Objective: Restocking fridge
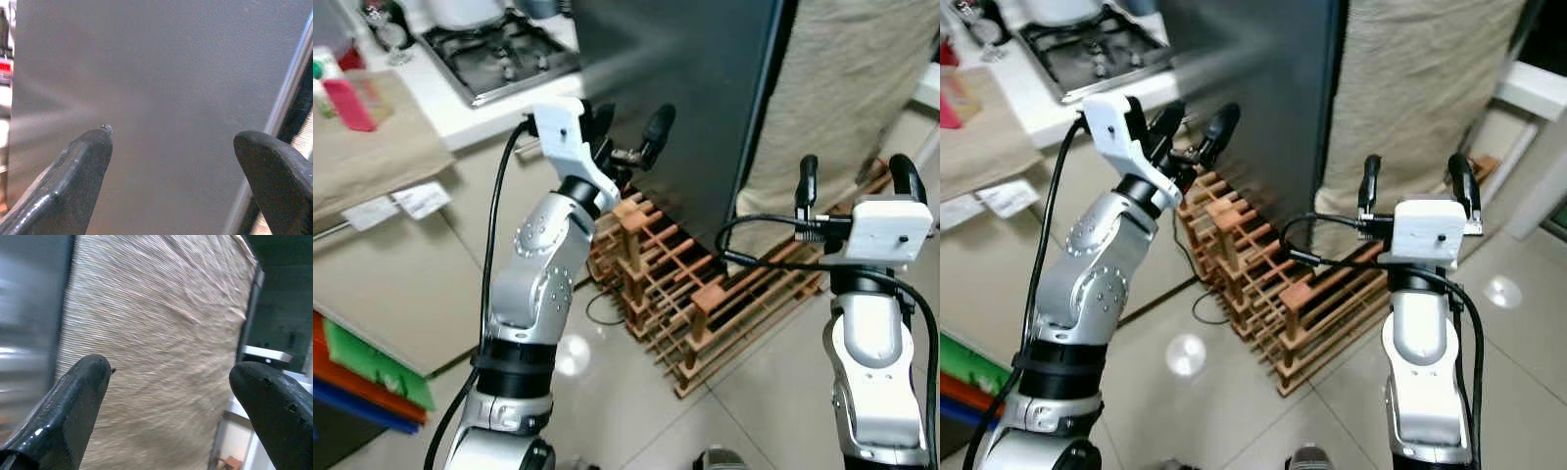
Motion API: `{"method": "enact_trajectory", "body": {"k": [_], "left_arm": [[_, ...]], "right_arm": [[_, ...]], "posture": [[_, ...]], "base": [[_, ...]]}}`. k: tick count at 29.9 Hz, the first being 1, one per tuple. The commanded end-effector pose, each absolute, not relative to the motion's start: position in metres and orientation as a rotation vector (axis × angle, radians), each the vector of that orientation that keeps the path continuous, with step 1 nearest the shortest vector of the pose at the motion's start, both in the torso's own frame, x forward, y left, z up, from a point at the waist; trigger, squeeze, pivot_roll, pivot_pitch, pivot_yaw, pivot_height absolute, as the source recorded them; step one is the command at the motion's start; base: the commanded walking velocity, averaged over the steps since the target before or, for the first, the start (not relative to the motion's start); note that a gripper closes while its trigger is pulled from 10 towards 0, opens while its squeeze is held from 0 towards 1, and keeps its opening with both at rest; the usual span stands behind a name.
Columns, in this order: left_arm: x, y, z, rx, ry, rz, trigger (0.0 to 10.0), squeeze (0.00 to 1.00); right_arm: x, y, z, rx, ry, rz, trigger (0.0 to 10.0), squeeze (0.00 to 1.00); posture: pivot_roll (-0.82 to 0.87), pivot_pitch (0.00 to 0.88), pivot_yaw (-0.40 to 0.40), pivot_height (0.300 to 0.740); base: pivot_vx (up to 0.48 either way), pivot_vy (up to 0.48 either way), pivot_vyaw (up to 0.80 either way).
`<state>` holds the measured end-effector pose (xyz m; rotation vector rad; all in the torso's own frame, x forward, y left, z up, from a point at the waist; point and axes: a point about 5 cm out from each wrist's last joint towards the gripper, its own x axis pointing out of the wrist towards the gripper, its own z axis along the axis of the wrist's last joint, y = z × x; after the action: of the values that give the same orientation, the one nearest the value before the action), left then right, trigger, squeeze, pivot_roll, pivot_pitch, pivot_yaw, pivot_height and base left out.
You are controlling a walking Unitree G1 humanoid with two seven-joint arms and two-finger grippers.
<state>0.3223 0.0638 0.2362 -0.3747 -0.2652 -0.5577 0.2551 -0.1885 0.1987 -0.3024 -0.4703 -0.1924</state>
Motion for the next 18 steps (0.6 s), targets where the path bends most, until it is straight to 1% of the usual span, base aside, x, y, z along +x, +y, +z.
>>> {"method": "enact_trajectory", "body": {"k": [1,5,6,7,10,15,18], "left_arm": [[0.322,0.057,0.226,-0.382,-0.2,-0.583,10.0,0.0],[0.321,0.049,0.215,-0.393,-0.152,-0.615,10.0,0.0],[0.321,0.039,0.196,-0.369,-0.083,-0.667,10.0,0.0],[0.32,0.036,0.187,-0.36,-0.052,-0.689,10.0,0.0],[0.319,0.032,0.179,-0.367,-0.023,-0.704,10.0,0.0],[0.31,0.02,0.185,-0.397,-0.062,-0.772,10.0,0.0],[0.31,0.018,0.185,-0.403,-0.061,-0.783,10.0,0.0]], "right_arm": [[0.257,-0.188,0.197,-0.297,-0.461,-0.17,10.0,0.0],[0.258,-0.187,0.196,-0.291,-0.448,-0.151,10.0,0.0],[0.257,-0.189,0.189,-0.279,-0.405,-0.139,10.0,0.0],[0.256,-0.19,0.185,-0.274,-0.378,-0.135,10.0,0.0],[0.253,-0.193,0.18,-0.281,-0.347,-0.12,10.0,0.0],[0.251,-0.202,0.18,-0.301,-0.339,-0.134,10.0,0.0],[0.252,-0.203,0.181,-0.3,-0.341,-0.135,10.0,0.0]], "posture": [[-0.24,0.113,0.078,0.74],[-0.25,0.109,0.067,0.74],[-0.28,0.11,0.046,0.74],[-0.28,0.111,0.041,0.74],[-0.3,0.106,0.037,0.74],[-0.31,0.092,0.044,0.74],[-0.31,0.09,0.047,0.74]], "base": [[0.0,0.0,0.0],[0.0,0.0,0.0],[0.0,0.0,0.0],[0.0,0.0,0.0],[0.0,0.0,0.0],[0.0,-0.461,0.0],[0.0,-0.465,0.0]]}}
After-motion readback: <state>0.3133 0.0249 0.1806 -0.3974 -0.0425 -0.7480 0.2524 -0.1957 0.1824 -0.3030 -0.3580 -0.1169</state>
